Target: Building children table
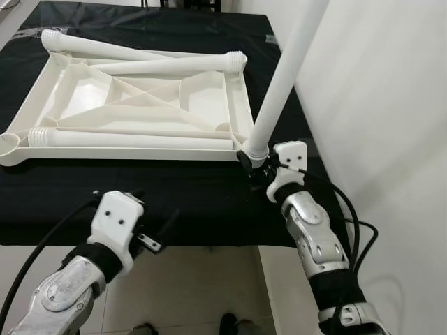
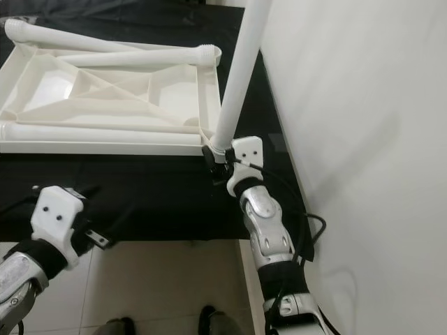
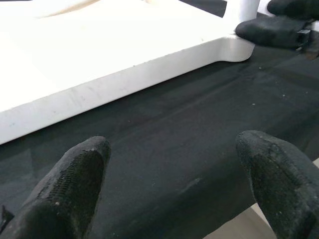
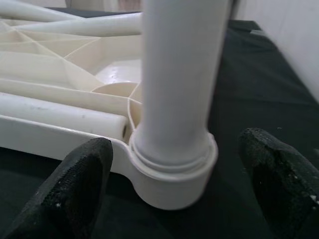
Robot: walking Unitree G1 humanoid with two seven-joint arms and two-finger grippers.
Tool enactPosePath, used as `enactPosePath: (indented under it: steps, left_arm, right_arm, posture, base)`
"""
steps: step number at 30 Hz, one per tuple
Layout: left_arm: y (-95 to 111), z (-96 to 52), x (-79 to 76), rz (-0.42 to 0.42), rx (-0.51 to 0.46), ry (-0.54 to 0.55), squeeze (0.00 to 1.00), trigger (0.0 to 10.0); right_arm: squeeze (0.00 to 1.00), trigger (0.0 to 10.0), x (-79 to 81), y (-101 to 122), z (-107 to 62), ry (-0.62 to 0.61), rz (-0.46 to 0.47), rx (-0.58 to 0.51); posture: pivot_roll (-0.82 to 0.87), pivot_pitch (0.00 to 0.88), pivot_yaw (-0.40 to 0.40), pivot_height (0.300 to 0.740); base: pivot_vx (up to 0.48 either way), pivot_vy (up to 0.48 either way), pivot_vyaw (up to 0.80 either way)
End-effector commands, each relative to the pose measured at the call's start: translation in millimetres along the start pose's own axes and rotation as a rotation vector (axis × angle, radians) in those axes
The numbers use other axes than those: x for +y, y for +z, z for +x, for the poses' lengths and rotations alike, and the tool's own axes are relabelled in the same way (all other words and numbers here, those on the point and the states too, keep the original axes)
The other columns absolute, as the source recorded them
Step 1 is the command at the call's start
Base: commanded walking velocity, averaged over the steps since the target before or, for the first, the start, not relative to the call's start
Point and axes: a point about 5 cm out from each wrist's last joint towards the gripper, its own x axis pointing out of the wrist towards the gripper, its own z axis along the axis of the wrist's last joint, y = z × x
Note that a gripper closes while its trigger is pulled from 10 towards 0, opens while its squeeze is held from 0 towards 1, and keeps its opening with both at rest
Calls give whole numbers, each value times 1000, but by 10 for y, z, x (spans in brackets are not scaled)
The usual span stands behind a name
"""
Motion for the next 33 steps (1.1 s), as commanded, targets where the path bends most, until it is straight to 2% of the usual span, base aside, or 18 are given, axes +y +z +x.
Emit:
enactPosePath:
  steps: [1,3,5,8,9,12,22,33]
  left_arm:
    - [-44,11,34,5,13,45,0,10000]
    - [-44,11,34,5,13,45,0,10000]
    - [-103,30,120,5,42,115,0,10000]
    - [-131,33,155,1,59,142,0,10000]
    - [-173,43,195,2,77,169,0,10000]
    - [-176,65,194,8,64,169,0,10000]
    - [-164,163,116,7,22,135,0,10000]
    - [-149,254,32,-20,-15,96,0,10000]
  right_arm:
    - [0,10000,-72,-15,-107,-14,10,8]
    - [0,10000,-72,-15,-107,-14,10,8]
    - [0,10000,-43,-74,-248,2,13,33]
    - [0,10000,-14,-96,-294,13,17,42]
    - [0,10000,87,-111,-373,61,37,47]
    - [0,10000,138,-93,-400,95,59,40]
    - [0,10000,237,-39,-428,194,97,28]
    - [0,10000,220,-139,-358,185,134,68]
  posture:
    - [98,253,-105,740]
    - [98,253,-105,740]
    - [95,246,-105,740]
    - [95,246,-105,740]
    - [91,238,-102,740]
    - [90,233,-101,740]
    - [88,222,-108,740]
    - [97,201,-114,740]
  base:
    - [0,0,0]
    - [0,0,0]
    - [0,0,0]
    - [0,0,0]
    - [0,480,0]
    - [0,480,0]
    - [0,480,0]
    - [0,480,0]
